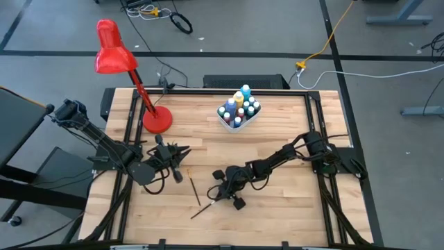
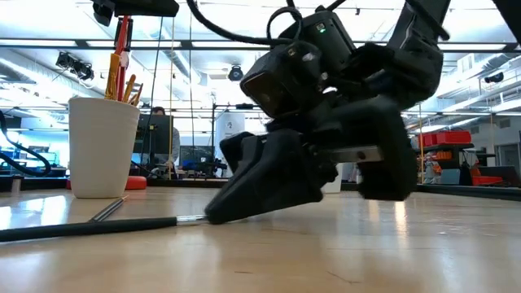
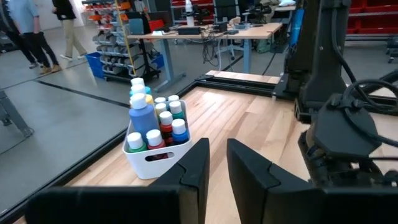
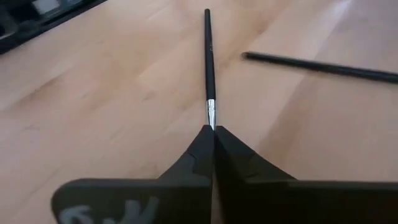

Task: Pick & Place Paint Supplies
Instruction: Put the silver paint brush into the white cup

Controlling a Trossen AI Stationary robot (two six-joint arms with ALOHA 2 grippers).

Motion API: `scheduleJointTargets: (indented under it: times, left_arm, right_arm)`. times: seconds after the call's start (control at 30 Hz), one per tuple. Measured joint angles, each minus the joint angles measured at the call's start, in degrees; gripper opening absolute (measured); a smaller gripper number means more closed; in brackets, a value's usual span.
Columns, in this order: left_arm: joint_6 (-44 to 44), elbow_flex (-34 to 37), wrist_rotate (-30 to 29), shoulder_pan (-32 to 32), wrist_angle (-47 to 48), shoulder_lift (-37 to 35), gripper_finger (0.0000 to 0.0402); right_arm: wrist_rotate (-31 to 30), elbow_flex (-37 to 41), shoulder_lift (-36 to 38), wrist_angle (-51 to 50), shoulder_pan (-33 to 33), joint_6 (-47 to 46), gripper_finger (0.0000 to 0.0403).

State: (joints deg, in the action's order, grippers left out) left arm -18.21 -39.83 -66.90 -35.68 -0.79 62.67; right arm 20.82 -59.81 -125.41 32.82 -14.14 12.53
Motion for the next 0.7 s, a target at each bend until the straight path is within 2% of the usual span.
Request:
scheduleJointTargets:
  times: [0.13, 0.23, 0.53, 0.7]
  left_arm:
    - [0.00, 0.00, 2.38, -0.02, -0.01, 0.00, 0.0066]
    - [-1.15, 0.00, 3.47, -0.02, -0.06, 0.01, 0.0066]
    - [-10.41, 0.00, 8.59, 1.11, -0.51, 0.04, 0.0066]
    - [-7.19, 0.07, 12.83, 3.37, -5.62, 0.30, 0.0067]
  right_arm:
    - [2.14, 0.42, 3.36, -3.75, -0.99, 1.92, 0.0005]
    - [0.41, 0.31, 7.79, -7.57, -1.88, 5.40, 0.0003]
    - [-22.26, 0.13, 20.48, -27.06, -6.14, 18.66, 0.0001]
    - [-32.71, 0.20, 25.19, -31.71, -9.41, 30.02, 0.0001]
